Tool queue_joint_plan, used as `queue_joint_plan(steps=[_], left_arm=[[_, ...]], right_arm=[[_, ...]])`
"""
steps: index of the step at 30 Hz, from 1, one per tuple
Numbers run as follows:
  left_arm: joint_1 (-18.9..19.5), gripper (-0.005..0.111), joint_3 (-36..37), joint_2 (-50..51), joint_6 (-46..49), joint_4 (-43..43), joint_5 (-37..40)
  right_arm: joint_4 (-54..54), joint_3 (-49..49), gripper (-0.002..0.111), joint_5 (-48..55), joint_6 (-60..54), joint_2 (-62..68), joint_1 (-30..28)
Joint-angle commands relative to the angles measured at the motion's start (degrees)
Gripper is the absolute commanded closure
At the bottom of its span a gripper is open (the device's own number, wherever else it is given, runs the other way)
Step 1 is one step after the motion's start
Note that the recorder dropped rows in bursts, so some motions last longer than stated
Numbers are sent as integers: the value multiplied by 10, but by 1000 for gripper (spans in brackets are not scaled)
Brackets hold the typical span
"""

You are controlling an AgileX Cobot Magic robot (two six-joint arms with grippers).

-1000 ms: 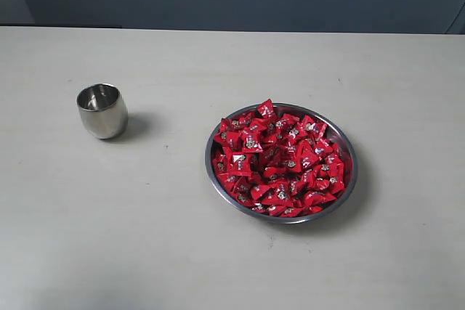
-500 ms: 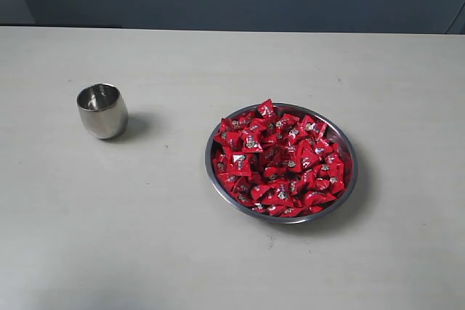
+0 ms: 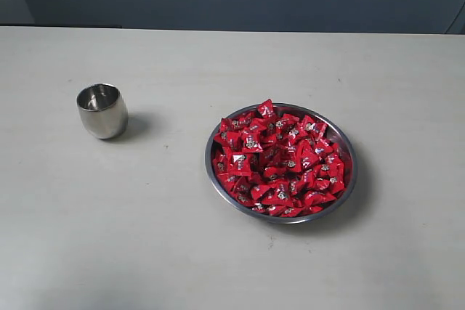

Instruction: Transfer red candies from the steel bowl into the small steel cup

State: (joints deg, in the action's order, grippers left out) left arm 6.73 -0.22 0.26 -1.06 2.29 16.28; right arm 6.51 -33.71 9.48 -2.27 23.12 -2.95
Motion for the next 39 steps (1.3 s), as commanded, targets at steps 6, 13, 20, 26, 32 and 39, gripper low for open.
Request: queue_joint_plan(steps=[6, 13, 20, 26, 32, 39], left_arm=[[0, 106, 2, -3, -1, -1, 0], [0, 106, 2, -3, -1, -1, 0], [0, 106, 2, -3, -1, -1, 0], [0, 106, 2, -3, -1, -1, 0], [0, 106, 2, -3, -1, -1, 0], [0, 106, 2, -3, -1, -1, 0]], right_arm=[[21, -32, 109, 84, -120, 152, 142], [153, -32, 109, 112, -209, 274, 244], [230, -32, 109, 142, -294, 396, 268], [477, -32, 109, 183, -557, 443, 270], [497, -56, 109, 176, -563, 541, 270], [529, -104, 109, 215, -563, 616, 270]])
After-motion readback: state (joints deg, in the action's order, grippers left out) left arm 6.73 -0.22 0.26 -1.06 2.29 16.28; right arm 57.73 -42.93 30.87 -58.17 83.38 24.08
